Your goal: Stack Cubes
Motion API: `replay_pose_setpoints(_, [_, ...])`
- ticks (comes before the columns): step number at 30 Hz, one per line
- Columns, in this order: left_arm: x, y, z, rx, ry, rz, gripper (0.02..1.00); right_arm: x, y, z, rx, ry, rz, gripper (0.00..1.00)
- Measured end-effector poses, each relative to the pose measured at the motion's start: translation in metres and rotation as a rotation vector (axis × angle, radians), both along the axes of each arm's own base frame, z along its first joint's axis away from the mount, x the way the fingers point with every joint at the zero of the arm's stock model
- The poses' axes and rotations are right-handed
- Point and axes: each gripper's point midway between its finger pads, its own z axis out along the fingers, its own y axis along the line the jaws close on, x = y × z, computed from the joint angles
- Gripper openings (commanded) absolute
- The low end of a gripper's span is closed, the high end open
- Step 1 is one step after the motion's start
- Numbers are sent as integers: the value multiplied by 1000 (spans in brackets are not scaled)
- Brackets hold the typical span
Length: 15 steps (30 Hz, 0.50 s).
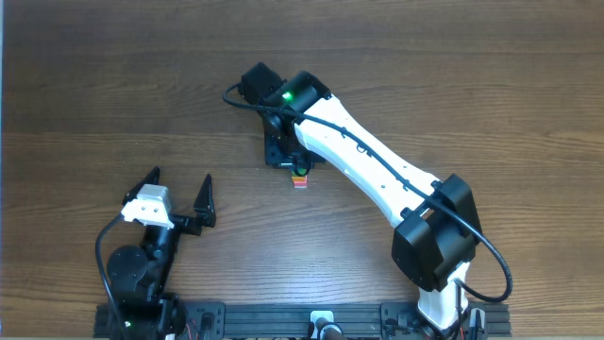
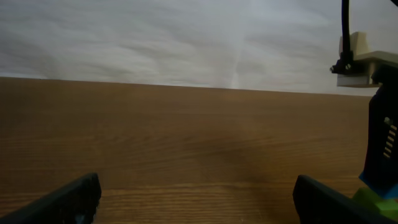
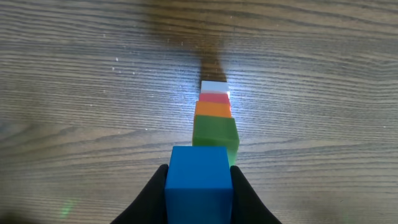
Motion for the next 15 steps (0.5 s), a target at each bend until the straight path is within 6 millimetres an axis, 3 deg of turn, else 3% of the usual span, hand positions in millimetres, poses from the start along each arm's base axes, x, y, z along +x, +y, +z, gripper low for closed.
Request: replay_pose_setpoints(15, [0,0,0,0,0,0,1000,-1,-2,-3,-12,2,0,12])
